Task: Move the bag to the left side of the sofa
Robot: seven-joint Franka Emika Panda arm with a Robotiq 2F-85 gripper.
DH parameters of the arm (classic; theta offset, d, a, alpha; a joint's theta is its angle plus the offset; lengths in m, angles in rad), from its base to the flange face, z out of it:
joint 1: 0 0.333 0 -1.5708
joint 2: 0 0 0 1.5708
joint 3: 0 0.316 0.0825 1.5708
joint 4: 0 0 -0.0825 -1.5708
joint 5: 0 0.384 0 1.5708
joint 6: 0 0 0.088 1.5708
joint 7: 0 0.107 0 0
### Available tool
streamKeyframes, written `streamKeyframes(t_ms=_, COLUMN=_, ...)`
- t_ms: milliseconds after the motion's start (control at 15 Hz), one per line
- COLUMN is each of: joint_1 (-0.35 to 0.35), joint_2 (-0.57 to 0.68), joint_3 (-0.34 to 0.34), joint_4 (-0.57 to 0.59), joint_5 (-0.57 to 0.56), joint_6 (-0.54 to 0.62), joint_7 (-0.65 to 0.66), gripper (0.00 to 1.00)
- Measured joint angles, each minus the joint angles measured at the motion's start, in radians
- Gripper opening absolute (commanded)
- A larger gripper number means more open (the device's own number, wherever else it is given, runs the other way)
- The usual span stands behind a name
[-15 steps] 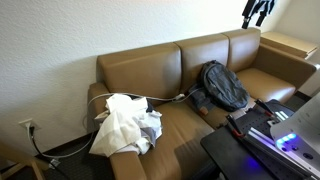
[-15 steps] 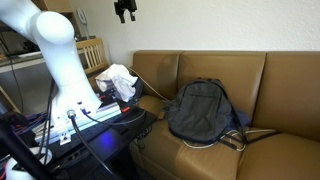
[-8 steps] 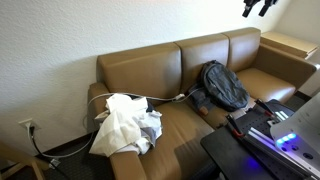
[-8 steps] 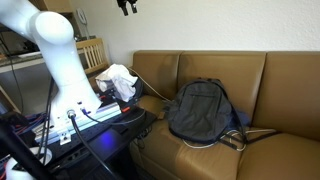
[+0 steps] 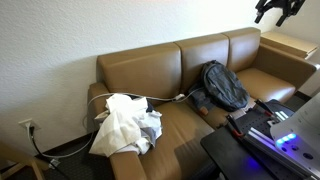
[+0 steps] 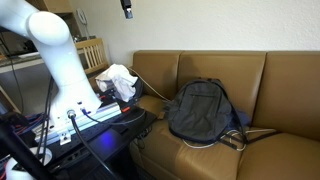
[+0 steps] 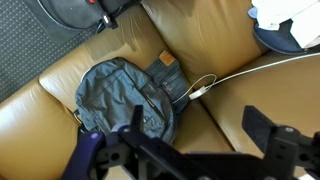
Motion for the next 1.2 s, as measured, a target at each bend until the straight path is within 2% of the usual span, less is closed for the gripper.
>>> streamKeyframes(t_ms=267, joint_1=-0.002, joint_2=-0.037, joint_3=0.006, joint_4=-0.002, joint_5=0.001, joint_6=-0.018, joint_7=0.023, gripper=1.0)
streamKeyframes(t_ms=400, joint_1=-0.017, joint_2=0.021, joint_3=0.021, joint_4=-0.002, joint_5=-0.004, joint_6=-0.009, joint_7=0.079, gripper=1.0)
streamKeyframes(t_ms=667, joint_1=-0.037, joint_2=0.264, joint_3=0.033, joint_4=0.029, joint_5=0.005, joint_6=0.016, joint_7=0.151, gripper=1.0)
streamKeyframes(t_ms=933, joint_1=-0.042, joint_2=0.513, joint_3=0.019, joint_4=0.143, joint_5=0.028, joint_6=0.026, joint_7=0.274, gripper=1.0)
streamKeyframes(t_ms=1200, joint_1=-0.043, joint_2=0.738, joint_3=-0.015, joint_4=0.288, joint_5=0.054, joint_6=0.225, joint_7=0.427, gripper=1.0)
